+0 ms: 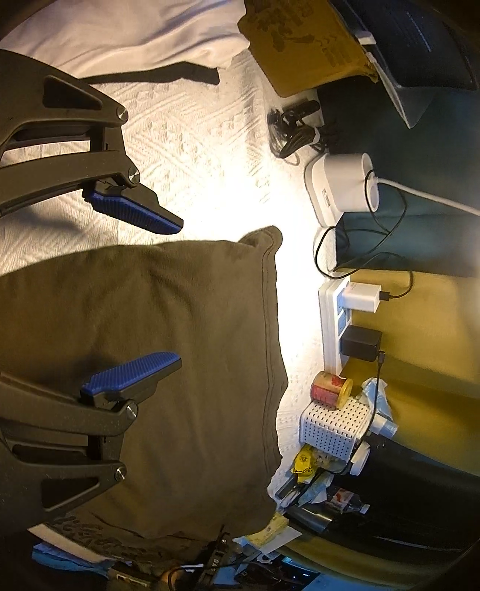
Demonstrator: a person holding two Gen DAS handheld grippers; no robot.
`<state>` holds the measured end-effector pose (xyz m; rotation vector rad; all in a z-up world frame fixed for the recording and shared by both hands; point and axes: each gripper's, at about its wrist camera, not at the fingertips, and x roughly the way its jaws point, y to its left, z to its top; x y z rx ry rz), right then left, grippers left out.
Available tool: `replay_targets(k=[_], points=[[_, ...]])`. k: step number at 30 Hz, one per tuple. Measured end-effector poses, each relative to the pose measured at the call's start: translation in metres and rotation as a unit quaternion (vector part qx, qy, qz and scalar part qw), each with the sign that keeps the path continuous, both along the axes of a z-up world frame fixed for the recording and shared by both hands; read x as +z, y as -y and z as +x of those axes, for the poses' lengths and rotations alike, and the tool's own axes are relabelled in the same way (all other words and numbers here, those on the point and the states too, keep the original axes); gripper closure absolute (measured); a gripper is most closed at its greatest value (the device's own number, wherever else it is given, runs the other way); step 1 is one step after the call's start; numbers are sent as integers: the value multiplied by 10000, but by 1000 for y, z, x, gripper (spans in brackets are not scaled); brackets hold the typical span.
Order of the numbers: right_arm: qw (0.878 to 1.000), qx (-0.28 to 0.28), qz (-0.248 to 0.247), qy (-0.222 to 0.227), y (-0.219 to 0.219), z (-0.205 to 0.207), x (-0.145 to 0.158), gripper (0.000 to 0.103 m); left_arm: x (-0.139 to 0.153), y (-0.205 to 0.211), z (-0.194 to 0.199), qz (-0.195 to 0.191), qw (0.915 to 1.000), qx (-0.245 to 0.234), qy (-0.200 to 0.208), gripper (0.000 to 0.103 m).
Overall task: Fold small clothes
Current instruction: 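Grasp the folded shirt's corner with the right gripper and lift it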
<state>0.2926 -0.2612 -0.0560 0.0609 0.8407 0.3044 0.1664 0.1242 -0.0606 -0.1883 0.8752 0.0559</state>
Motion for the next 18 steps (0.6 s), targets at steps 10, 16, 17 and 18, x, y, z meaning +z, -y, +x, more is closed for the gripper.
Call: replay_targets(k=[10, 16, 17, 18], points=[[9964, 779, -103, 302, -67, -25, 34, 85, 4, -18, -18, -93, 9997, 57, 209, 37], [9931, 1115, -147, 330, -105, -34, 42, 85, 5, -30, -29, -109, 9995, 76, 281, 37], [9924, 1176, -156, 322, -109, -35, 43, 85, 5, -33, -31, -88, 9995, 81, 287, 37], [9916, 1245, -171, 301, -115, -36, 44, 85, 5, -36, -32, -70, 9995, 89, 297, 37]])
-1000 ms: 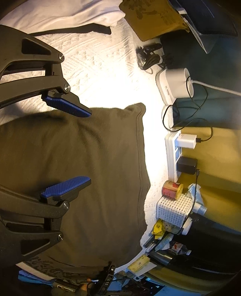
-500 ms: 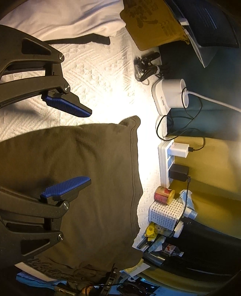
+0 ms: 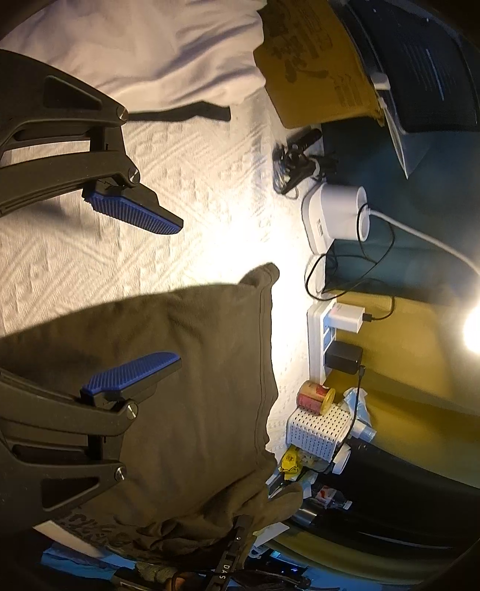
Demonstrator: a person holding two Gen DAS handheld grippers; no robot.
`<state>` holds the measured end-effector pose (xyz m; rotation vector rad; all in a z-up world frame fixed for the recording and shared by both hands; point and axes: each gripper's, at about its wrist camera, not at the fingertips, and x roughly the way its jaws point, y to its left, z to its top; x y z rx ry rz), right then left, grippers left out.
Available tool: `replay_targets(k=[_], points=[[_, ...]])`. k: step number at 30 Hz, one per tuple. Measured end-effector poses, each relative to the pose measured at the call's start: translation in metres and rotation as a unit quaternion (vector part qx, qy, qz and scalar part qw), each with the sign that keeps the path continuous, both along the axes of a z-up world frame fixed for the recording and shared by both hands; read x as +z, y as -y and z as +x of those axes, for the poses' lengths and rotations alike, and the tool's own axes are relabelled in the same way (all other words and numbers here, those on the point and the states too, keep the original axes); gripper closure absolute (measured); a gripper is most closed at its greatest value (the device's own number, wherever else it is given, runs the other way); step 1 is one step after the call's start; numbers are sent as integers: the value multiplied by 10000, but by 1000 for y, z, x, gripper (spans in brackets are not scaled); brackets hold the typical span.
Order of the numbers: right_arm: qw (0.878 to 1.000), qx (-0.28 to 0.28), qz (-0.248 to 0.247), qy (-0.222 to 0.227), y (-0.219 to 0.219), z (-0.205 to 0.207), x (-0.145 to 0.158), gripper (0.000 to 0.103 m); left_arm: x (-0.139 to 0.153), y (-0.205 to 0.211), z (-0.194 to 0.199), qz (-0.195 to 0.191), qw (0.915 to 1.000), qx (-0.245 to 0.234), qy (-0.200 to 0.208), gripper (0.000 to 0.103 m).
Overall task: Fold small clothes
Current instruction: 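Grasp the folded shirt's corner with the right gripper and lift it, then lay the held corner over onto the shirt and open the right gripper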
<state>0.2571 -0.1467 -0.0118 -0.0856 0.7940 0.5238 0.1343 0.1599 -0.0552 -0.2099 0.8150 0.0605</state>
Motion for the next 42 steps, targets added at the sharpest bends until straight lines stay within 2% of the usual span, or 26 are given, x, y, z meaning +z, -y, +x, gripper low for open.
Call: replay_targets(k=[7, 15, 25, 31, 38, 42], points=[[9994, 321, -70, -93, -39, -6, 2, 85, -1, -19, -9, 61, 9999, 147, -6, 37], [9979, 591, -253, -88, -75, -16, 2, 85, -5, -34, -20, -55, 9997, 235, 13, 37], [9941, 1063, -198, -12, -122, -29, 8, 86, 1, -51, -34, -143, 9992, 348, 141, 37], [9896, 1419, -227, -70, -153, -40, 1, 86, -1, -60, -44, -187, 9988, 437, 149, 37], [9852, 1572, -454, -509, -186, -43, -25, 83, -2, -65, -52, -236, 9984, 487, 139, 37], [9812, 1796, -440, -548, -199, -52, -28, 82, -1, -66, -57, -238, 9983, 509, 156, 37]])
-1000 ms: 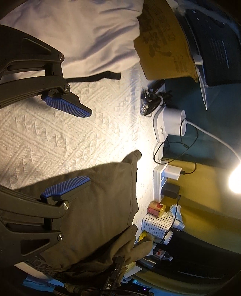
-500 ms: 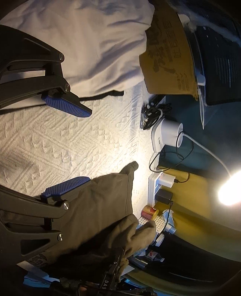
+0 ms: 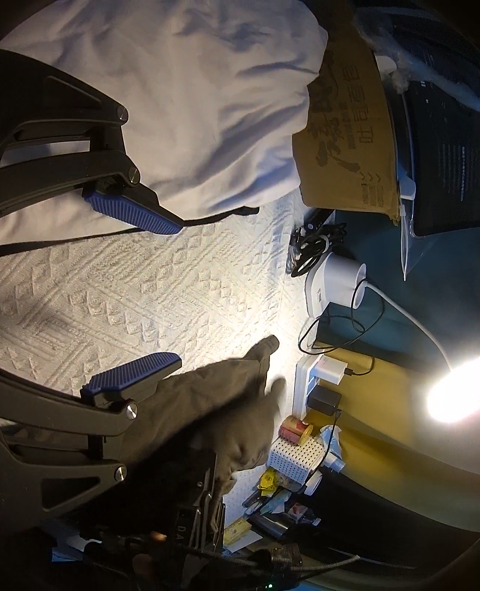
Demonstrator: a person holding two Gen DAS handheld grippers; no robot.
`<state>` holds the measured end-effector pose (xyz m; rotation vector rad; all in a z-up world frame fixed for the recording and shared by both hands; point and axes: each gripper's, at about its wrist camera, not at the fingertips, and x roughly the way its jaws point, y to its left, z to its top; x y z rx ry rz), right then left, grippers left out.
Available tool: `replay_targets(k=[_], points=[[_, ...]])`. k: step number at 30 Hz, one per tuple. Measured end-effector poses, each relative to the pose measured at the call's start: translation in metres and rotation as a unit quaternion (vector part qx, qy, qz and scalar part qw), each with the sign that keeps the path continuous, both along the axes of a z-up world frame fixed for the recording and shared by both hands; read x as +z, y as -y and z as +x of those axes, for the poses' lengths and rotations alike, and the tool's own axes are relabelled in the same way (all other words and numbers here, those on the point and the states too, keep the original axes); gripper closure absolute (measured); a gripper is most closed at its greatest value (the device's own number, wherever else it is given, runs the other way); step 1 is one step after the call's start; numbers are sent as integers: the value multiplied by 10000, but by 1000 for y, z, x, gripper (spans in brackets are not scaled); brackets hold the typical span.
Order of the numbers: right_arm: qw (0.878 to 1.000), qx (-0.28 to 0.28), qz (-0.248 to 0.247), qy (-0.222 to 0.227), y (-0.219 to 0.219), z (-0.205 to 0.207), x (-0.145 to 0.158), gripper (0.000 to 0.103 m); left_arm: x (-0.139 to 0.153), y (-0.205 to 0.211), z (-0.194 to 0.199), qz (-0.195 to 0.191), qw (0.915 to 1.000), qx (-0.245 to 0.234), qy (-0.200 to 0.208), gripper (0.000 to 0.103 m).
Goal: Fold small clothes
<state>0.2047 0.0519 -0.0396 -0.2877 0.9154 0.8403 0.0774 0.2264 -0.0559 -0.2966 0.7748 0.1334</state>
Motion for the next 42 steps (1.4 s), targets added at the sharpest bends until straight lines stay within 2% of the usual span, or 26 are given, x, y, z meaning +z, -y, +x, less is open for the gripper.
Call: replay_targets(k=[6, 8, 9, 10, 12, 18, 25, 31, 38, 42], points=[[9982, 577, -98, -110, -26, -26, -5, 80, 2, 3, -5, -5, 10000, 1, 9, 37], [9967, 784, -136, -156, -31, -37, -7, 76, 3, 5, -6, -7, 10000, -2, 17, 37], [9964, 822, -138, -156, -32, -40, -7, 63, 3, 6, -7, -7, 10000, -1, 16, 37], [9957, 906, -130, -152, -31, -46, -6, 43, 3, 8, -8, -10, 10000, -6, 12, 37], [9948, 1009, -120, -110, -29, -54, -3, 30, 3, 10, -9, -18, 10000, -21, 1, 37], [9965, 834, 66, 74, 2, -63, 12, 30, 8, 26, -10, 3, 9999, -151, 37, 37], [9994, -1, 216, 253, 71, -45, 22, 30, 10, 55, -1, 69, 9990, -434, 13, 37], [9973, -651, 207, 276, 126, -24, 16, 30, 10, 83, 17, 164, 9971, -745, -75, 37], [9943, -1033, 194, 193, 167, -4, 4, 30, 11, 110, 34, 346, 9924, -1165, -203, 37], [9929, -1167, 233, 67, 183, 8, -8, 30, 10, 113, 47, 447, 9921, -1150, -233, 37]])
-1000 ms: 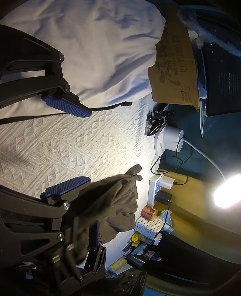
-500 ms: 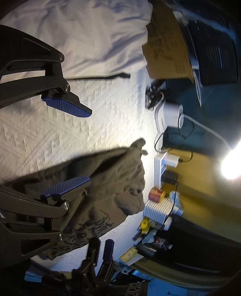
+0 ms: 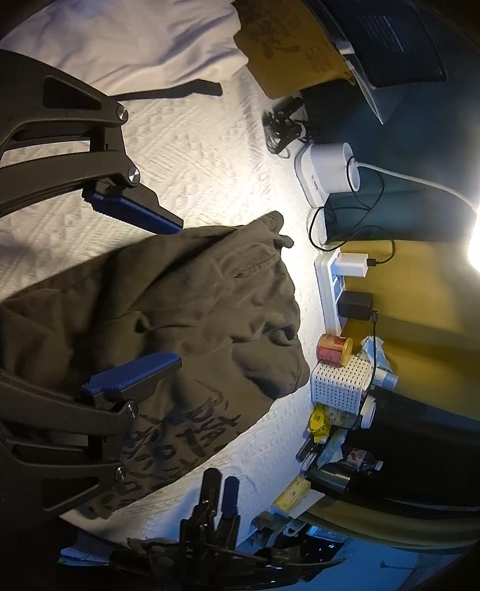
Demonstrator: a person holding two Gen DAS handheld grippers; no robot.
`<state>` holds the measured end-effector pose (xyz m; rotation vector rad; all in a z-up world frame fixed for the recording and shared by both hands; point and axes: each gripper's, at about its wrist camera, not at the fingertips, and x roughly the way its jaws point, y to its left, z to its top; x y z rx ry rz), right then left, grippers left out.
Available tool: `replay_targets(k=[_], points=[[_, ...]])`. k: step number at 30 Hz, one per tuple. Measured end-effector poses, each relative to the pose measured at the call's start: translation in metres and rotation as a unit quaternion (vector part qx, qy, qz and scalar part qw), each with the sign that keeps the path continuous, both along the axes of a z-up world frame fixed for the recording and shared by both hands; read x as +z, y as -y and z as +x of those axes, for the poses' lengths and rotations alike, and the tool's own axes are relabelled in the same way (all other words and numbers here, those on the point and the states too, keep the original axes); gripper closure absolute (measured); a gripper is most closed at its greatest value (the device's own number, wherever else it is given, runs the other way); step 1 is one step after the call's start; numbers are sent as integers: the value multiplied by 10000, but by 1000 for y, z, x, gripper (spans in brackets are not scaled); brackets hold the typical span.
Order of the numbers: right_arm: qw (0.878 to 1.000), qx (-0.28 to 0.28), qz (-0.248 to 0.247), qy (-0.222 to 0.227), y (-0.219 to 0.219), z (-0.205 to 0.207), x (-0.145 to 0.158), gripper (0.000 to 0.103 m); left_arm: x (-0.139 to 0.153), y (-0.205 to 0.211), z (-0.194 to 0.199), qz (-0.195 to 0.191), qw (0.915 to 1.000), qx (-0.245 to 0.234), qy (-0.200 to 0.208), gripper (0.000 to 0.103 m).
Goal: Fold small clothes
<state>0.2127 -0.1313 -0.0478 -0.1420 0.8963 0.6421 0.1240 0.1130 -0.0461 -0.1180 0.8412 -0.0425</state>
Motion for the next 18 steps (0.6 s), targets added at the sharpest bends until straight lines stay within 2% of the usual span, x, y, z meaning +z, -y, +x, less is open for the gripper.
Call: replay_targets(k=[6, 14, 16, 18], points=[[10000, 5, 8, 58, 0, 30, -1, 30, -1, -10, 34, 192, 9998, 49, 10, 37], [9998, 114, 52, 166, -17, 78, 5, 30, -6, -19, 86, 545, 9982, -230, 97, 38], [9998, 116, 27, 166, -21, 88, 3, 30, -8, -18, 97, 615, 9973, -388, 123, 44], [9999, 93, 0, 123, -25, 101, -1, 30, -15, -16, 110, 682, 9961, -553, 76, 46]])
